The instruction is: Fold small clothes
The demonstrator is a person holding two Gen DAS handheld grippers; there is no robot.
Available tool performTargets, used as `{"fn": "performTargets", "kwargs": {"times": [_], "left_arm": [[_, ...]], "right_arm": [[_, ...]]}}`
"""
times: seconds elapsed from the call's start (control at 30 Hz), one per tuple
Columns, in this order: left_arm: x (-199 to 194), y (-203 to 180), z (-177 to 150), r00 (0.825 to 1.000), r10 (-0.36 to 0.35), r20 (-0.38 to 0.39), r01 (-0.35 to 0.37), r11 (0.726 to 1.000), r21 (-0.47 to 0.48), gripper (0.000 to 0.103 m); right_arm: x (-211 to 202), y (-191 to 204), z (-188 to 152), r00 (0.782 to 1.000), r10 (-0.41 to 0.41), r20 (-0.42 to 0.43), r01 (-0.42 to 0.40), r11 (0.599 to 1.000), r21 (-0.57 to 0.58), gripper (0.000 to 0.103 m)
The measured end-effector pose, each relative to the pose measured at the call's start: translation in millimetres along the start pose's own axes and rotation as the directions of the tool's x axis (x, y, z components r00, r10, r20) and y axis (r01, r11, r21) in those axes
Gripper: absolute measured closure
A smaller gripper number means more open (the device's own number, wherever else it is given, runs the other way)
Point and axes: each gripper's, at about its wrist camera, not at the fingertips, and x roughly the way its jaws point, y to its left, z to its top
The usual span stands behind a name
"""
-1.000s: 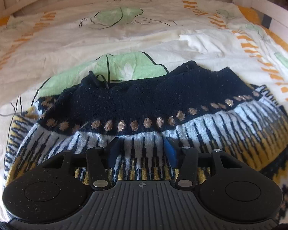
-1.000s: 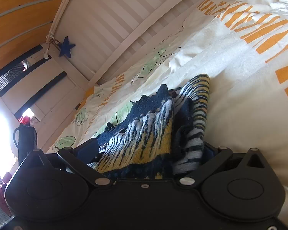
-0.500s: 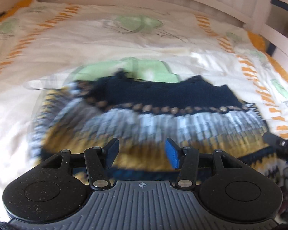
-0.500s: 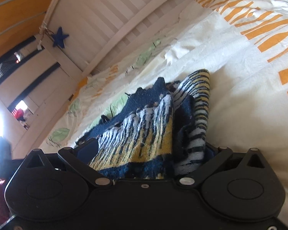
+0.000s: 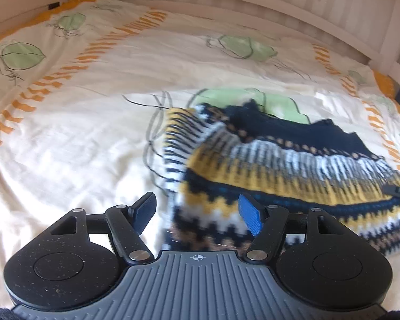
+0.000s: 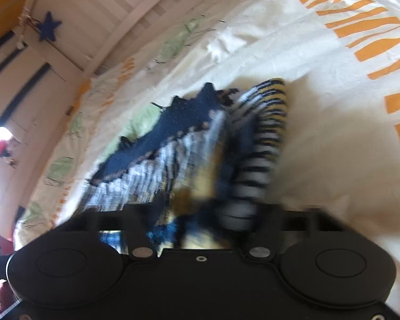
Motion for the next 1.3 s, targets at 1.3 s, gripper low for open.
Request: {"fn": "performTargets", "kwargs": {"times": [1.3], "left_arm": [[-19.2, 121.7, 19.4, 0.999, -0.021, -0.044, 0.006, 0.949, -0.315, 0.036]], "right_arm": [[156.1, 298.1, -56.3, 0.977, -0.203, -0.065, 0.141, 0.844, -0.517, 0.063]]}}
